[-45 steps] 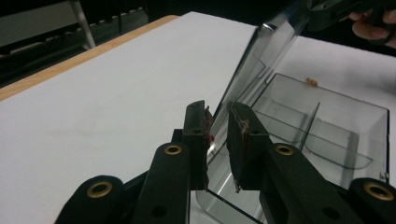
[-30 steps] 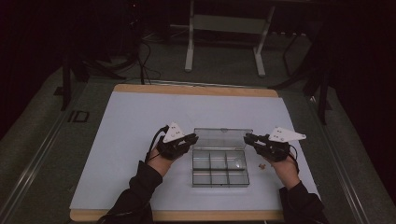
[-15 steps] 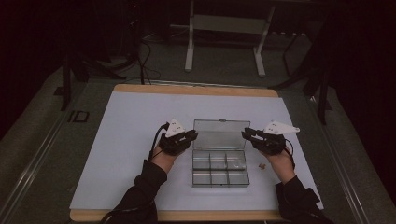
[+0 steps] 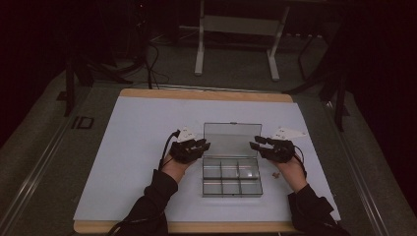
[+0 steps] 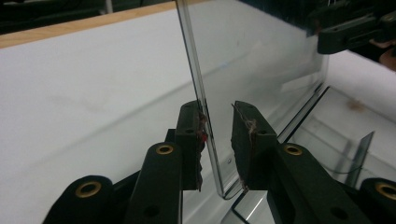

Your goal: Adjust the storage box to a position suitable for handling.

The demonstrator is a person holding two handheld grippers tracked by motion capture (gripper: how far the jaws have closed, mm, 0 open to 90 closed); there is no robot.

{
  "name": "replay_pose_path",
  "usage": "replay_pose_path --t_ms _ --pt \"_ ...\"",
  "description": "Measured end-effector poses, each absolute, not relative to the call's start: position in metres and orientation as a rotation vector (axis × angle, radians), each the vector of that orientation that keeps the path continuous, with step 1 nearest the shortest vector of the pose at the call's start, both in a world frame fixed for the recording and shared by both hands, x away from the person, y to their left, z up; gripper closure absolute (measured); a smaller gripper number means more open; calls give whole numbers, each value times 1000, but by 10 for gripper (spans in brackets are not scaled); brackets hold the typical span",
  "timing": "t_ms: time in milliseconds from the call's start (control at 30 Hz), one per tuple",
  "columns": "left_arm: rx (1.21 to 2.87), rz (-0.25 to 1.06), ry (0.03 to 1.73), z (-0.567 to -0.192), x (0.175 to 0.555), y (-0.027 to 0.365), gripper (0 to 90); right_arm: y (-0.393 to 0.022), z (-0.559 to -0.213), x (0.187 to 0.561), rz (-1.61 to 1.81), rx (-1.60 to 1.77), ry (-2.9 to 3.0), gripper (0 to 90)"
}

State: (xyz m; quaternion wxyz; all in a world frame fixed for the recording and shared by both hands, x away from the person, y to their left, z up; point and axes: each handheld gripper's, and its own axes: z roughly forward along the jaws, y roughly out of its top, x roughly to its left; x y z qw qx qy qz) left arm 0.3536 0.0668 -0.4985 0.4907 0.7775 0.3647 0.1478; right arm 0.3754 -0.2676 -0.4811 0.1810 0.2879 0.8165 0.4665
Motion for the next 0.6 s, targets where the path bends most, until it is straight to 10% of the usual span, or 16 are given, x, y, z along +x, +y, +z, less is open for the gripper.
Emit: replay_pose_path --t_ms 600 --pt "1897 286 940 -511 358 65 687 -265 -497 378 1260 903 2376 574"
